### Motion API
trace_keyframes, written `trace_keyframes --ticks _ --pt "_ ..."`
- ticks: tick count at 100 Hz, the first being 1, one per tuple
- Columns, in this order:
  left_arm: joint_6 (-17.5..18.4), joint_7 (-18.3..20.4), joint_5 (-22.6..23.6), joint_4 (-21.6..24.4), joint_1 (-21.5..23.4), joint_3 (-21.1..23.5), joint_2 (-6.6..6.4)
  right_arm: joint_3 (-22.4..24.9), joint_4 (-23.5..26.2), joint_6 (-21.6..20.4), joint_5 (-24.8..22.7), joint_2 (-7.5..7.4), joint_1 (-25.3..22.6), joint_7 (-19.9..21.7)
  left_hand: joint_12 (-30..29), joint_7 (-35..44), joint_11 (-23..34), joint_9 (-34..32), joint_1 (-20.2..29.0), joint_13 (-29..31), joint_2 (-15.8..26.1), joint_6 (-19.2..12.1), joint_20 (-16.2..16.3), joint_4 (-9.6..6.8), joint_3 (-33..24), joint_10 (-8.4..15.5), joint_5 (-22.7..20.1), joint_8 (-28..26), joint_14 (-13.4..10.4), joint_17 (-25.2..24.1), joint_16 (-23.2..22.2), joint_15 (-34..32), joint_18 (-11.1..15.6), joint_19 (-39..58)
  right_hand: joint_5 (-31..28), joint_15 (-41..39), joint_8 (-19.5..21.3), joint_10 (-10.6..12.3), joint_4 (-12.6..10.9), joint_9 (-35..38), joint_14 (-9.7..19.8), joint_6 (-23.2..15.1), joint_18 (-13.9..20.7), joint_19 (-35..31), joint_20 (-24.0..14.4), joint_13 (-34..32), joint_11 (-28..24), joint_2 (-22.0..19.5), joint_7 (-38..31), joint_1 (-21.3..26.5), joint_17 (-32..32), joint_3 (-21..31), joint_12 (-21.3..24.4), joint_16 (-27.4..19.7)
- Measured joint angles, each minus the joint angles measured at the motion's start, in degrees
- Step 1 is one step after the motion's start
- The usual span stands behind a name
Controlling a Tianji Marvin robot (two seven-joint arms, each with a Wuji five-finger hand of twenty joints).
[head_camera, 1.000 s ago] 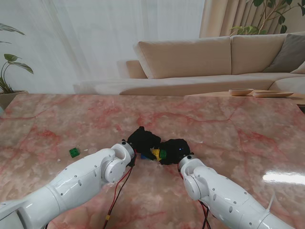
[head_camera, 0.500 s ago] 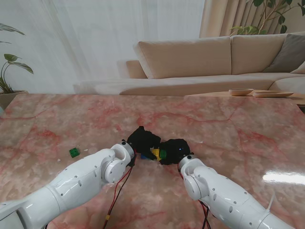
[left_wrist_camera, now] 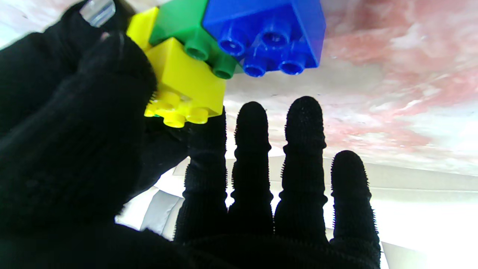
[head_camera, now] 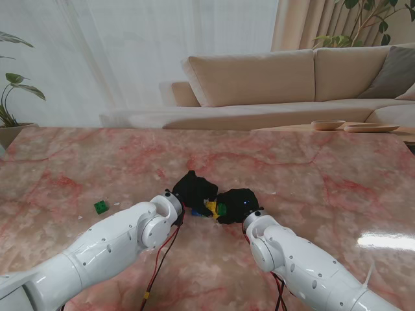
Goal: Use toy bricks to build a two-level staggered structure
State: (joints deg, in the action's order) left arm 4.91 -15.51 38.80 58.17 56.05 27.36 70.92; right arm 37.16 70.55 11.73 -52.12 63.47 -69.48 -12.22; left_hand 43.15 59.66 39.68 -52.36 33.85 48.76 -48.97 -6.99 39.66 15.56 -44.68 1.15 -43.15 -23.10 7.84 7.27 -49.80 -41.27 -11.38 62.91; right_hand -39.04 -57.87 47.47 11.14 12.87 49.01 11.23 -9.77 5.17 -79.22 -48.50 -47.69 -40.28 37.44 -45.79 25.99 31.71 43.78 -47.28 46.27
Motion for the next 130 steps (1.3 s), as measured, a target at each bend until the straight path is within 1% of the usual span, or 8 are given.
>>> trace_keyframes --ticks 22,27,36,57,96,105,115,130 --pt "1.26 -0.83 -0.21 -1.0 -0.2 -0.05 0.27 0.0 0.04 0.0 0.01 -0.01 0.0 0.06 -0.58 -1.38 0.03 1.91 -2.29 -2.34 0.69 1.5 0.07 -0.75 -2.75 0.0 -0.11 -2.29 0.0 -0.78 0.0 0.42 0.02 -0.42 0.02 0.0 0.0 -0.02 0.0 -0.01 0.0 0.02 0.0 0.0 0.0 0.0 0.0 -0.01 0.0 0.1 0.0 0.0 0.0 0.0" --pt "1.32 -0.95 -0.22 -1.08 -0.25 -0.08 0.31 0.0 0.05 0.0 0.02 -0.01 0.0 0.07 -0.75 -2.32 0.09 2.79 -3.06 -2.83 1.57 1.99 0.1 -2.55 -3.92 0.0 0.75 -3.18 0.0 -1.1 0.0 0.77 0.02 -0.87 0.02 0.0 0.0 -0.04 0.0 -0.01 0.0 0.07 0.0 0.0 0.0 0.0 0.0 -0.01 0.0 0.27 0.0 0.0 0.0 0.0" --pt "1.34 -1.02 -0.19 -1.1 -0.28 -0.08 0.33 0.0 0.06 0.0 0.03 -0.01 -0.01 0.08 -1.34 -3.1 -0.04 3.74 -3.06 -3.94 1.85 2.28 0.11 -3.72 -4.35 0.0 1.45 -4.37 0.0 -1.61 0.0 1.37 0.03 -1.22 0.03 0.0 0.0 -0.06 0.0 -0.02 0.0 0.15 0.0 0.0 0.0 0.0 0.0 -0.01 0.0 0.35 0.0 0.0 0.0 0.0" --pt "2.03 -0.95 -0.08 -1.1 -0.34 -0.07 0.28 0.0 0.09 -0.03 0.04 -0.03 -0.01 0.12 -1.42 -3.34 -0.39 4.57 -3.04 -5.19 1.97 3.76 0.12 -3.74 -4.36 0.0 1.45 -5.37 0.0 -2.29 0.32 2.33 0.03 -2.03 0.03 0.0 0.0 -0.11 0.0 -0.02 0.0 0.25 0.0 0.0 0.0 0.0 0.0 -0.01 0.0 0.41 0.0 0.0 0.0 0.0" --pt "2.73 -0.43 0.59 -1.01 -0.64 -0.32 -0.13 0.07 0.13 -0.08 0.04 -0.04 -0.04 0.2 -2.24 -4.11 -0.65 7.15 -2.88 -5.72 1.98 3.91 0.13 -3.78 -5.0 -0.01 4.35 -6.69 0.0 -3.56 0.71 2.71 0.24 -3.48 0.04 0.0 0.0 -0.12 0.0 -0.02 0.0 0.31 0.0 0.0 0.0 0.0 0.0 -0.01 0.05 0.45 0.0 0.0 0.0 0.0" --pt "2.79 -0.28 0.6 -0.94 -0.58 -0.2 -0.17 0.09 0.13 -0.13 0.04 -0.04 -0.04 0.23 -2.24 -4.66 -0.66 8.06 -2.89 -8.07 1.98 3.91 0.13 -3.78 -5.0 0.01 5.02 -7.31 0.0 -4.18 0.71 3.84 0.27 -4.22 0.04 0.0 0.0 -0.13 0.0 -0.02 0.0 0.37 0.0 0.0 0.0 0.0 0.0 -0.01 0.05 0.46 0.0 0.0 0.0 0.0" --pt "3.26 -0.14 0.36 -0.9 -0.41 0.15 -0.21 0.1 0.14 -0.15 0.02 -0.05 -0.04 0.23 -2.35 -4.82 -1.43 8.74 -5.95 -8.15 1.99 4.43 0.13 -3.81 -5.03 0.02 5.3 -7.31 0.0 -4.6 0.71 3.99 0.31 -4.92 0.08 0.0 0.0 -0.13 0.0 -0.02 0.0 0.37 0.0 0.0 0.0 0.0 0.0 -0.01 0.05 0.46 0.0 0.0 0.0 0.0" --pt "3.71 0.52 0.03 0.34 0.54 1.59 -0.57 0.1 0.15 -0.15 0.01 -0.06 -0.04 0.24 -2.41 -5.44 -2.03 9.51 -5.99 -9.5 1.99 4.78 0.13 -3.81 -5.03 0.02 6.38 -7.93 0.0 -5.03 0.73 4.83 0.34 -5.7 0.09 0.0 0.0 -0.13 0.0 -0.02 0.0 0.37 0.0 0.0 0.0 0.0 0.0 -0.01 0.05 0.47 0.0 0.0 0.0 0.0"
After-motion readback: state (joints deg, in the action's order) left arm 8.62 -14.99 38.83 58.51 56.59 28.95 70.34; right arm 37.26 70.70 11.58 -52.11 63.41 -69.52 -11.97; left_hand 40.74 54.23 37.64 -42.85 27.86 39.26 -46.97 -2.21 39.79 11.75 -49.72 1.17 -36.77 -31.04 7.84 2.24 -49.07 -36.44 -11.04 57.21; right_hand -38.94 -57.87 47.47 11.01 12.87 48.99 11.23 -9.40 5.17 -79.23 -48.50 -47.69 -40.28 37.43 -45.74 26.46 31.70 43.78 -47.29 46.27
